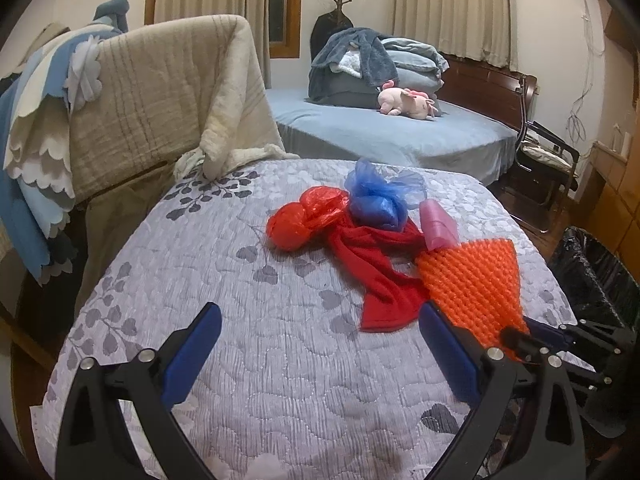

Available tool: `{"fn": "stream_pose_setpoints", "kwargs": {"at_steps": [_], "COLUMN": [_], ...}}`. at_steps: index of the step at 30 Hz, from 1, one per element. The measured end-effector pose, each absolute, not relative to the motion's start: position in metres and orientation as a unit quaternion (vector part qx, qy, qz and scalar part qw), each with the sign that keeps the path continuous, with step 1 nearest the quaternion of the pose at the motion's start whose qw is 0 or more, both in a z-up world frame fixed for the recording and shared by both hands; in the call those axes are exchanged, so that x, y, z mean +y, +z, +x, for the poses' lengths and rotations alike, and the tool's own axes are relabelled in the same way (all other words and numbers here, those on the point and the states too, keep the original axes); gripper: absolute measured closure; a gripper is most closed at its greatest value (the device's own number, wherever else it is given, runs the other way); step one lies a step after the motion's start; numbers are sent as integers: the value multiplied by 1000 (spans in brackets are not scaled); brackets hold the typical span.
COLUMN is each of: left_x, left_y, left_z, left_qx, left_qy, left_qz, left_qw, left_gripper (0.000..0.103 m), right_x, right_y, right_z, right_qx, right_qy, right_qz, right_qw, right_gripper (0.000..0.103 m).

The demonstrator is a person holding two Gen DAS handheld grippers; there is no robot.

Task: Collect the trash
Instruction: 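Grasp the large orange mesh sheet with the right tool and lift, then grasp the pink mask with the left tool while the right tool holds the mesh sheet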

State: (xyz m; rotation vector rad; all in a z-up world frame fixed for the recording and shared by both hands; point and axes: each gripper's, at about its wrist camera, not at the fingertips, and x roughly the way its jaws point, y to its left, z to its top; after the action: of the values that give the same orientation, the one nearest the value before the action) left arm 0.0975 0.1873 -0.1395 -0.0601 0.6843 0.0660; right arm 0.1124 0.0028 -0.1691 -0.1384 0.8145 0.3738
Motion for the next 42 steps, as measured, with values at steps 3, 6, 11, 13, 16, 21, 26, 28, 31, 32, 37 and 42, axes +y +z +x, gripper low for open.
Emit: {"fn": "stream_pose_setpoints", "kwargs": {"at_steps": [3,6,11,13,16,21,26,28,31,32,37,42], "left_x": [183,179,168,164,158,146,137,131,120,118,106,103], "left_y": [-137,-134,-126,-124,-122,-122,-123,-124,-127,-128,-138,-152], "left_z": [96,96,95,96,97,104,119,128,146,149,178,199], "left_qx": [332,331,324,321,319,317,315,314,314,314,321,340], "left_qy": [30,27,20,16,11,-1,-18,-25,-38,-42,-54,-59], "left_qz": [-28,-27,-25,-25,-24,-18,-25,-26,-22,-21,-21,-36], "left_qw": [942,943,946,947,948,948,948,949,948,948,945,938], "left_gripper": [6,6,6,6,6,7,10,13,17,19,27,39], "right_x": [-4,-12,-27,-34,-47,-66,-75,-78,-80,-80,-82,-82], "right_y": [-158,-145,-126,-123,-122,-123,-125,-126,-128,-128,-131,-135], "right_z": [108,105,103,102,106,120,137,142,151,153,162,167], "right_qx": [383,371,356,353,351,348,345,342,342,342,342,345], "right_qy": [188,189,184,173,152,126,113,110,107,107,105,105], "right_qz": [-55,-45,-39,-41,-36,-32,-30,-31,-34,-35,-33,-28], "right_qw": [903,908,915,919,923,928,931,933,933,933,933,932], "right_gripper": [91,91,91,91,91,91,91,91,91,91,91,91]}}
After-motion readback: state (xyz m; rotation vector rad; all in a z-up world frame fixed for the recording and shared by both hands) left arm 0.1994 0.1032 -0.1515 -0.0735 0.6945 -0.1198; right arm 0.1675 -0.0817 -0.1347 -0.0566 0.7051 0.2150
